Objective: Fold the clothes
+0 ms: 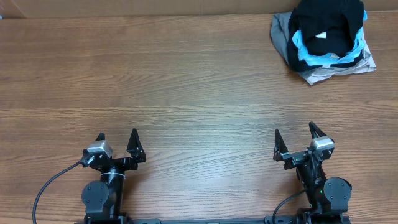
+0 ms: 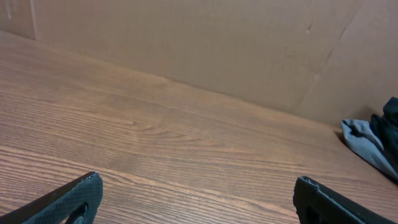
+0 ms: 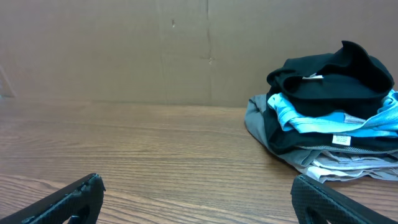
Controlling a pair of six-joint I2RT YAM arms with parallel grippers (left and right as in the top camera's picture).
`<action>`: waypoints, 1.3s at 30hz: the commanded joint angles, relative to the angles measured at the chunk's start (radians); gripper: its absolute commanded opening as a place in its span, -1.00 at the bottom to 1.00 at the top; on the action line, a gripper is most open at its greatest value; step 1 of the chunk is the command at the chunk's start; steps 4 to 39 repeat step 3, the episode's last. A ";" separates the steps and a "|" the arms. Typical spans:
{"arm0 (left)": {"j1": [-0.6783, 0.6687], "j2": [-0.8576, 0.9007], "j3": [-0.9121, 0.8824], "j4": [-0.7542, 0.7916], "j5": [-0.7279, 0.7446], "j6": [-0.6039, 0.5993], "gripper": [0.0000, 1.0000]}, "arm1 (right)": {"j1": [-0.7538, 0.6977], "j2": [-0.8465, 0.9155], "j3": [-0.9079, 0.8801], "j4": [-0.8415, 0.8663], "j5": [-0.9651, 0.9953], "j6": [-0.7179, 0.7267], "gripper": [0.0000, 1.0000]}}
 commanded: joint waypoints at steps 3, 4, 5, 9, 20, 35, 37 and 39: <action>0.012 -0.013 -0.003 -0.003 -0.014 0.023 1.00 | 0.004 -0.009 -0.010 0.006 -0.001 0.003 1.00; 0.012 -0.013 -0.003 -0.003 -0.014 0.023 1.00 | 0.004 -0.009 -0.010 0.006 -0.001 0.003 1.00; 0.012 -0.013 -0.003 -0.003 -0.014 0.023 1.00 | 0.004 -0.009 -0.010 0.006 -0.001 0.003 1.00; 0.012 -0.013 -0.003 -0.003 -0.014 0.023 1.00 | 0.004 -0.009 -0.010 0.006 -0.001 0.003 1.00; 0.012 -0.013 -0.003 -0.003 -0.014 0.023 1.00 | 0.004 -0.009 -0.010 0.006 -0.001 0.003 1.00; 0.012 -0.013 -0.003 -0.003 -0.014 0.023 1.00 | 0.004 -0.009 -0.010 0.006 -0.001 0.003 1.00; 0.012 -0.013 -0.003 -0.003 -0.014 0.023 1.00 | 0.004 -0.009 -0.010 0.006 -0.001 0.003 1.00; 0.012 -0.013 -0.003 -0.003 -0.014 0.023 1.00 | 0.004 -0.009 -0.010 0.006 -0.001 0.003 1.00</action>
